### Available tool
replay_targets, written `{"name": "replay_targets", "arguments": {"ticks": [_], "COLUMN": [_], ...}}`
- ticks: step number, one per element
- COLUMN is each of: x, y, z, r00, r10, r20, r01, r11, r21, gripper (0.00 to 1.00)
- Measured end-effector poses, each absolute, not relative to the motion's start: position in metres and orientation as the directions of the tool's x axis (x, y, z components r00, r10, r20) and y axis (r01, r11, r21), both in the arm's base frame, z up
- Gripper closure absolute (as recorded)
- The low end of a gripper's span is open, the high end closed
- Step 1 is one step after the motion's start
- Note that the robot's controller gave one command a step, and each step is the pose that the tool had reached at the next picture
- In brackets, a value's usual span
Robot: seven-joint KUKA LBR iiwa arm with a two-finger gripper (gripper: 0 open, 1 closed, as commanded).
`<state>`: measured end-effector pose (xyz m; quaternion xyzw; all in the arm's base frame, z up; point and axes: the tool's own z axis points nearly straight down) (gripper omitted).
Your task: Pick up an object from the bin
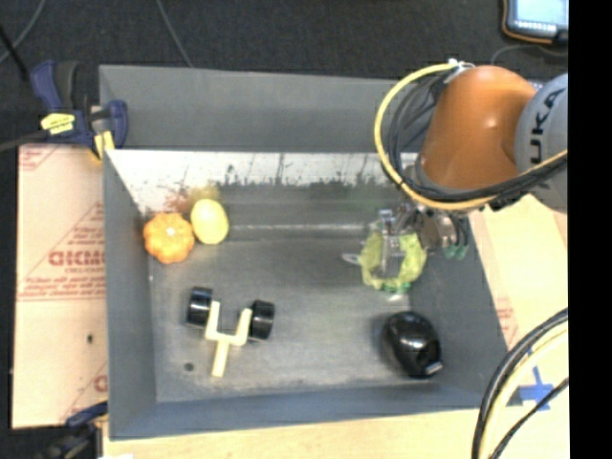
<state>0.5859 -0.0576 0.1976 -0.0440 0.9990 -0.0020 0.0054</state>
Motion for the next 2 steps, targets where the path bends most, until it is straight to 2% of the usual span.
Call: {"name": "replay_targets", "arguments": {"ticks": [1, 2], "x": [0.586, 0.594], "y": [-0.058, -0.054], "z": [0.198, 0.338], "r00": [-0.996, -0.993], "r10": [-0.088, -0.113], "r20": [-0.011, -0.016], "r01": [-0.088, -0.113], "r11": [0.996, 0.994], "r21": [-0.004, -0.007], "gripper": [1.00, 1.00]}}
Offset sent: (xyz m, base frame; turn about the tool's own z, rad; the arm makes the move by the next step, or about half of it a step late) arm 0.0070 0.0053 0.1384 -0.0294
